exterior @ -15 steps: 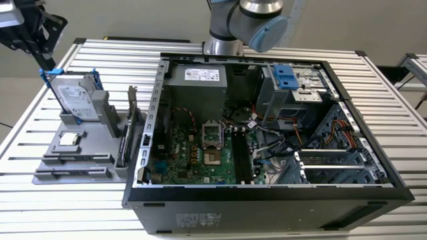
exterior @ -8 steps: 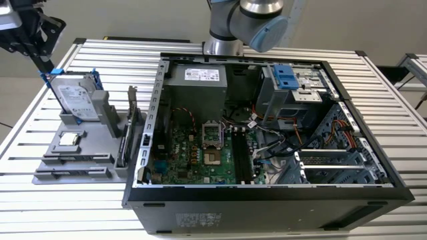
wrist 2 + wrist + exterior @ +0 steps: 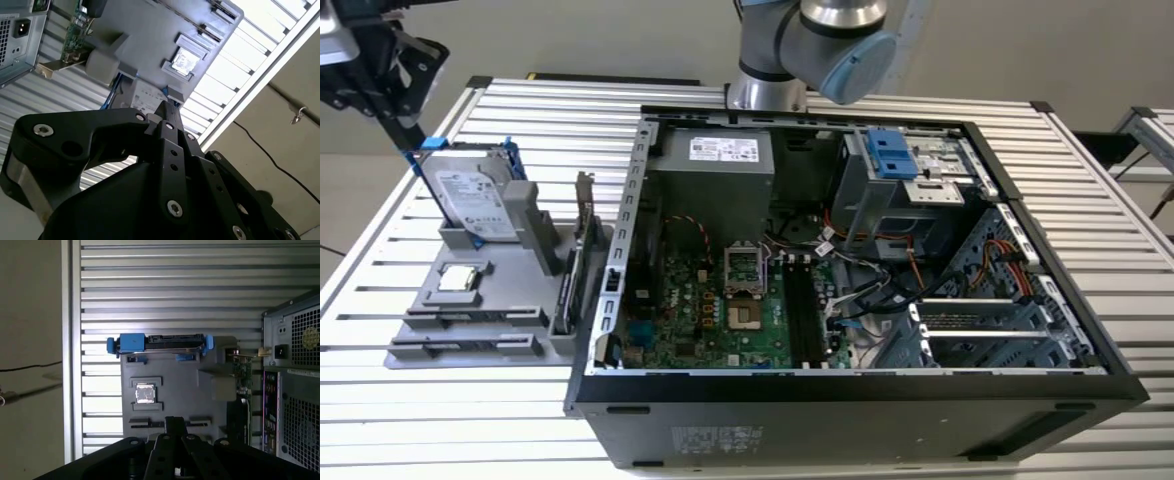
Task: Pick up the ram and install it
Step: 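Reach for the ram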
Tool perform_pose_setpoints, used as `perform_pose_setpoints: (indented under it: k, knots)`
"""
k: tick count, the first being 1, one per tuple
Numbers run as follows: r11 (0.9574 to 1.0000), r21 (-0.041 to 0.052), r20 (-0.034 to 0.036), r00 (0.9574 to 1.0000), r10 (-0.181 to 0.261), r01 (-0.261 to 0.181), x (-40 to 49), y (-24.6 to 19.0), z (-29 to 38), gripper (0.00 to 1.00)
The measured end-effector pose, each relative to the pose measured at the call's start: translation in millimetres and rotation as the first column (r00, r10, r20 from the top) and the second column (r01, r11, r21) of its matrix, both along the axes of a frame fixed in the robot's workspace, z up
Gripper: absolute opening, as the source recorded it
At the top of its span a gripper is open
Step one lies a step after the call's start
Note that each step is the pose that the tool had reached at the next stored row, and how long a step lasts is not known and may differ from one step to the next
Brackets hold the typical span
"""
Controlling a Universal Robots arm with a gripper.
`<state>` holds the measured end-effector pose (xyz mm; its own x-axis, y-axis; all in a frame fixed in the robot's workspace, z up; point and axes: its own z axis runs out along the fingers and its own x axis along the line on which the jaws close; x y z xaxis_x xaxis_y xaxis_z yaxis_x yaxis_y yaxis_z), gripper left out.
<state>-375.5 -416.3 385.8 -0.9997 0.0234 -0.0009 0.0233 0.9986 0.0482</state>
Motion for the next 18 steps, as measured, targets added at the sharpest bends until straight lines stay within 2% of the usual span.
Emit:
perform_pose_setpoints:
  k: [18]
  knots:
    - [1.0000, 0.0001, -0.0010, 1.0000, 0.002, -0.002, 0.0, -7.0, -0.8, 0.00]
